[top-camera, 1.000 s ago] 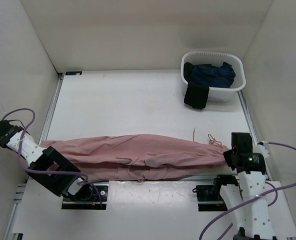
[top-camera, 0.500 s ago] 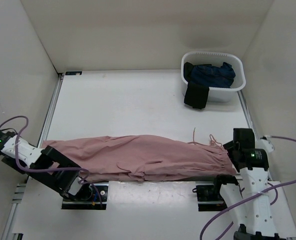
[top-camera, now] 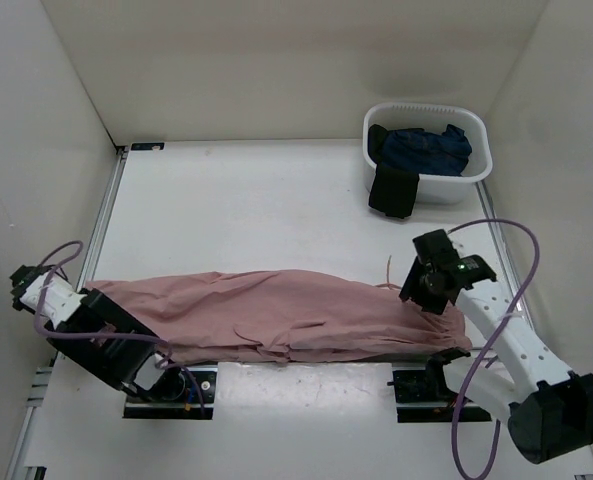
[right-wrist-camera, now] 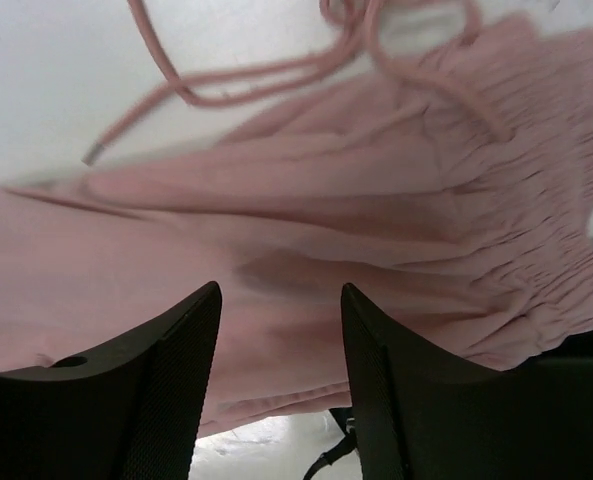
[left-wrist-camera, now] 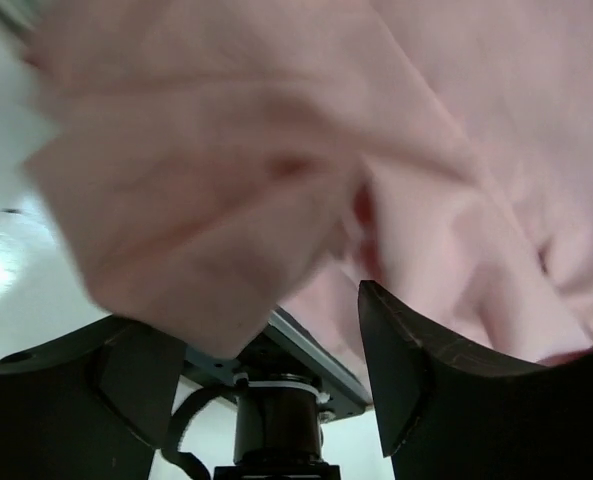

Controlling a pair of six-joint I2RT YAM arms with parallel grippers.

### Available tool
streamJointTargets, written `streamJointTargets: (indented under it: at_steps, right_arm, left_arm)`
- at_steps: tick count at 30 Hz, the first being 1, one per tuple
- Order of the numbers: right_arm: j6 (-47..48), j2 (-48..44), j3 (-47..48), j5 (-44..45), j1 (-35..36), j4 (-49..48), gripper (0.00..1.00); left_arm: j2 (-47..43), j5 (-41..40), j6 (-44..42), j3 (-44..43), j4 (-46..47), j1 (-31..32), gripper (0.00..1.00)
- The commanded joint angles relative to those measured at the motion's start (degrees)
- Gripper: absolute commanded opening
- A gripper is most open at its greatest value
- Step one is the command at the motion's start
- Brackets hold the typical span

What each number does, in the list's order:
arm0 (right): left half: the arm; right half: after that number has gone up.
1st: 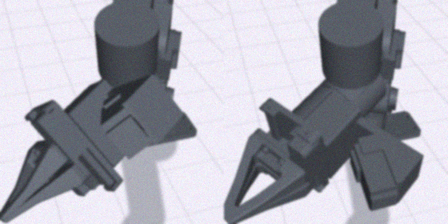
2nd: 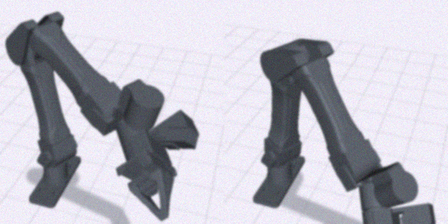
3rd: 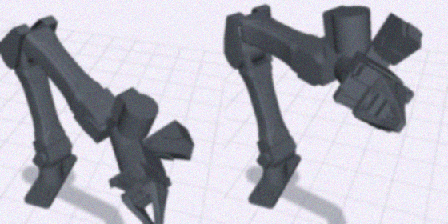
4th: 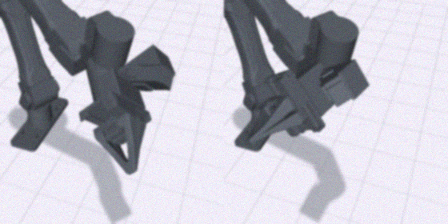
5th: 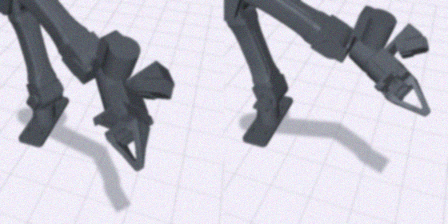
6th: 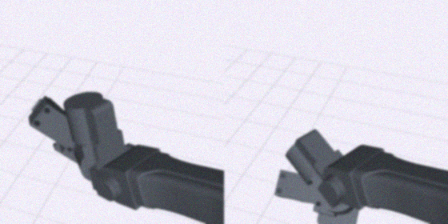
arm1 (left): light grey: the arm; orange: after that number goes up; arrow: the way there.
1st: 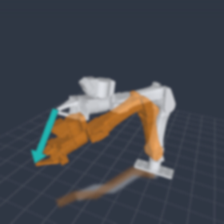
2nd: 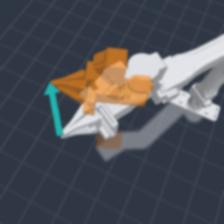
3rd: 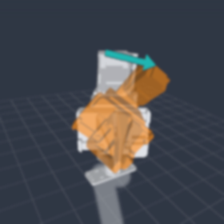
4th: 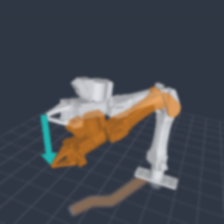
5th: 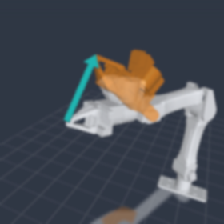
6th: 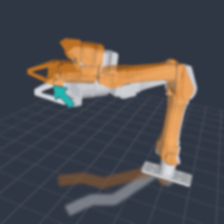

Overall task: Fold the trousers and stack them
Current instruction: Fold the trousers

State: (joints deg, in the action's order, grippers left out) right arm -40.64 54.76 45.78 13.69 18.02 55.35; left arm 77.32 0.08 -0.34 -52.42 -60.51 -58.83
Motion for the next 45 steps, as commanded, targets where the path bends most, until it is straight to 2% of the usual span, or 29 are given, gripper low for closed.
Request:
streamJointTargets:
  at_steps: [1,4,6,8,12,15,17,19,23,27,28,31,32,35,36,40,45]
  right_arm:
    - [-3.82,0.78,-5.16,-1.74,3.59,-1.11,0.56]
    - [-7.51,2.19,-10.96,-2.96,4.13,-3.75,0.55]
    - [-9.44,5.24,-13.16,-2.97,4.13,-5.42,0.55]
    - [-10.32,8.24,-15.36,-2.97,3.34,-8.75,0.55]
    - [-11.56,18.16,-15.37,-2.36,-2.01,-14.65,0.55]
    - [-11.56,23.8,-12.74,-1.83,-9.74,-17.99,0.55]
    - [-11.56,27.57,-9.77,-1.83,-15.19,-19.4,0.53]
    - [-9.9,30.39,-6.6,-1.13,-17.83,-19.93,0.52]
    - [-6.12,38.38,6.73,0.46,-17.85,-18.18,0.52]
    - [-2.78,41.83,16.52,-0.59,-17.85,-13.45,0.52]
    - [-1.99,42.44,17.93,-0.6,-17.85,-12.3,0.52]
    - [0.21,38.95,19.52,-1.91,-17.85,-8.43,0.61]
    - [1.34,37.45,19.52,-1.92,-17.85,-7.72,0.7]
    - [2.93,31.3,18.21,-0.52,-17.85,-4.12,0.79]
    - [3.98,29.98,17.51,0.71,-18.63,-3.24,0.79]
    - [5.75,26.19,16.37,1.52,-21.71,-0.43,0.82]
    - [6.28,26.18,13.99,-2.61,-26.97,-1.65,0.82]
  left_arm:
    - [-4.8,1.33,0.34,2.76,1.62,4.49,0.78]
    - [-7.71,0.11,0.34,5.83,6.0,13.71,0.79]
    - [-6.49,-4.1,0.34,8.29,9.86,20.12,0.75]
    - [-4.29,-9.29,0.34,11.55,14.53,22.61,0.71]
    - [0.28,-10.45,0.34,13.14,19.98,24.64,0.61]
    - [4.32,-10.97,0.34,10.42,21.84,27.53,0.48]
    - [7.13,-10.97,0.34,6.05,21.84,29.55,0.43]
    - [8.63,-10.97,0.34,2.87,21.84,31.48,0.42]
    - [11.71,-8.17,0.34,-4.08,21.84,34.47,0.42]
    - [12.33,-5.8,0.34,-9.61,17.02,36.33,0.52]
    - [12.33,-5.79,0.34,-10.41,15.7,36.33,0.57]
    - [10.05,-3.77,0.34,-14.27,7.97,34.75,0.65]
    - [9.26,-2.98,0.34,-15.33,5.86,33.96,0.68]
    - [7.23,-2.27,0.34,-16.75,-0.65,29.57,0.77]
    - [6.45,-2.8,0.34,-16.75,-1.36,26.95,0.77]
    - [7.83,-3.6,0.34,-13.5,-0.31,22.89,0.79]
    - [12.5,0.62,0.34,-16.65,-1.09,22.88,0.79]
